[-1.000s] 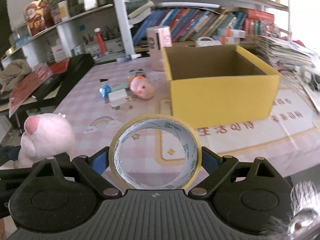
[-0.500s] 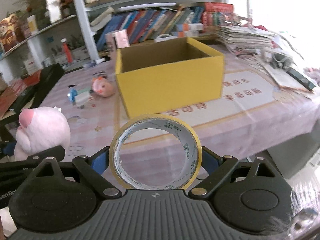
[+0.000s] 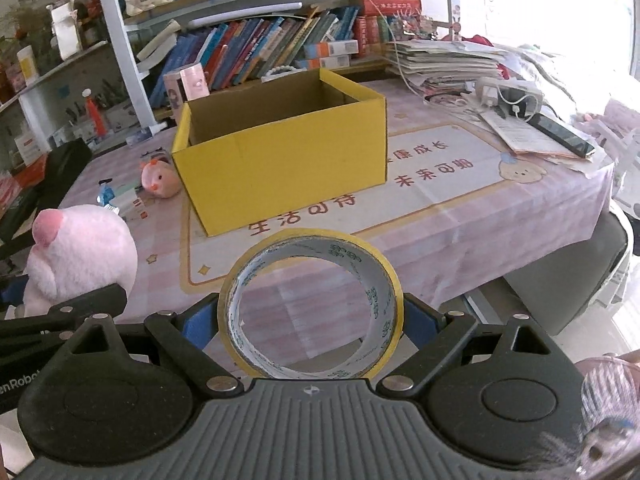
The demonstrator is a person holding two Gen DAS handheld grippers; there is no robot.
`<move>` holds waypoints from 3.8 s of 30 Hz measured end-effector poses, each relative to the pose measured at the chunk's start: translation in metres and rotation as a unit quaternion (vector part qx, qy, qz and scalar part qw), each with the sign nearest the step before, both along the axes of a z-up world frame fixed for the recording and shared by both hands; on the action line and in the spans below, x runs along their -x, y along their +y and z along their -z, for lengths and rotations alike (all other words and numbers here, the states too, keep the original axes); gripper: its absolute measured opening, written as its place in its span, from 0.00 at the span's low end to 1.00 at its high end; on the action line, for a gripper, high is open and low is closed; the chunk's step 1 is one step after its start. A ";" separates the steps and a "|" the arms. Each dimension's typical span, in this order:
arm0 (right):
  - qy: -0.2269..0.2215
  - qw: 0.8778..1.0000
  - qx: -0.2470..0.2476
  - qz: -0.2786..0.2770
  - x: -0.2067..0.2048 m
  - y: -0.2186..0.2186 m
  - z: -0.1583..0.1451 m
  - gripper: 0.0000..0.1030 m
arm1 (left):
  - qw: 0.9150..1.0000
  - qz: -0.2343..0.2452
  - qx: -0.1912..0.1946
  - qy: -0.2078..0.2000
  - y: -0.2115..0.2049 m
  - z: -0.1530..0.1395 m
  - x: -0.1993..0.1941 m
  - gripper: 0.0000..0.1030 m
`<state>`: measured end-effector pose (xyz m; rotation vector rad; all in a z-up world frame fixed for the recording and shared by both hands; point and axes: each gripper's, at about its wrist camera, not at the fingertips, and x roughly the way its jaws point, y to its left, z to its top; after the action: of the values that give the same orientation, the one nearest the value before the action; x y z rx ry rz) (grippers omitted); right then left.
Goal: Organize objects
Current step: 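Carry the pink pig and the tape roll toward the yellow box with both tools, then lower the pig into the yellow box and open the left tool while the right tool releases the tape inside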
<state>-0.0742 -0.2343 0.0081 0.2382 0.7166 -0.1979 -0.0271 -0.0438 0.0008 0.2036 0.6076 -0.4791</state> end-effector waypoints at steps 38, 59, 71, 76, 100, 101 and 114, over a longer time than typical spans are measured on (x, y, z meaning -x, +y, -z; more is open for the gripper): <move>-0.050 0.998 0.041 -0.019 -0.077 -0.039 -0.034 0.89 | 0.997 0.000 0.058 -0.044 -0.039 -0.028 -0.076 0.65; -0.082 0.965 0.145 -0.203 -0.220 -0.086 -0.041 0.89 | 0.995 -0.068 0.060 -0.033 -0.093 -0.038 -0.179 0.65; -0.001 0.918 0.187 -0.349 -0.291 -0.082 -0.007 0.89 | 0.996 -0.078 0.038 0.034 -0.116 -0.009 -0.219 0.65; 0.051 0.899 0.196 -0.389 -0.312 -0.083 0.009 0.89 | 0.995 -0.079 0.019 0.055 -0.123 0.004 -0.233 0.65; 0.078 0.921 0.212 -0.316 -0.302 -0.094 0.018 0.93 | 0.998 -0.056 -0.001 0.003 -0.144 0.002 -0.230 0.92; 0.072 0.924 0.211 -0.311 -0.300 -0.095 0.016 0.93 | 0.998 -0.055 0.007 -0.001 -0.141 -0.002 -0.227 0.93; -0.016 0.959 0.171 -0.226 -0.247 -0.091 -0.032 0.96 | 0.993 -0.087 0.072 -0.033 -0.096 -0.037 -0.169 0.99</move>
<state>0.1729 -0.3248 0.0397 -0.2541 0.6738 0.1206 0.1414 -0.1397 0.0377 0.0292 0.5185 -0.3437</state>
